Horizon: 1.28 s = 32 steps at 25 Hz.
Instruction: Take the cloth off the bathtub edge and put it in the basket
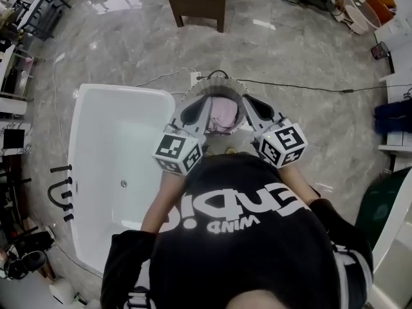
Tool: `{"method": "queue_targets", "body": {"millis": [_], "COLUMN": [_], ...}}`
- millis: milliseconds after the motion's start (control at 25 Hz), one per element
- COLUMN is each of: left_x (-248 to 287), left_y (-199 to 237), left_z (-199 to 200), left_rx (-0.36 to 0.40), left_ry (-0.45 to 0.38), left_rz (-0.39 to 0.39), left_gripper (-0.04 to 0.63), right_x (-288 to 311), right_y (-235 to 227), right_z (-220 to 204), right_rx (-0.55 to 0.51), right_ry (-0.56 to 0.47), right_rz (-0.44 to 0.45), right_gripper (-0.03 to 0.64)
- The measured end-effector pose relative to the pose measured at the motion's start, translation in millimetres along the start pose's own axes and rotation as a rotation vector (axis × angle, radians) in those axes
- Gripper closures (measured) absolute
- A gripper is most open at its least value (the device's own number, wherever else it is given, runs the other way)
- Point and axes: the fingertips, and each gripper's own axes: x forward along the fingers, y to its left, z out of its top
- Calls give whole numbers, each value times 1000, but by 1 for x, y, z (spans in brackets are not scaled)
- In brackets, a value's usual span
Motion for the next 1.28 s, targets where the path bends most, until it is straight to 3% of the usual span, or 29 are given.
{"method": "queue_targets", "body": {"millis": [1280], "left_x": [-5], "left_y": [5], "left_z": [0], "left_rx": [32], "left_ry": [8], "left_rz": [24], "left_gripper": [581], "right_x": [-6], "right_y": [-9], "right_z": [4], "right_rx": [6], "right_ry": [-45], "right_rz": [-49], "right_gripper": [603]}}
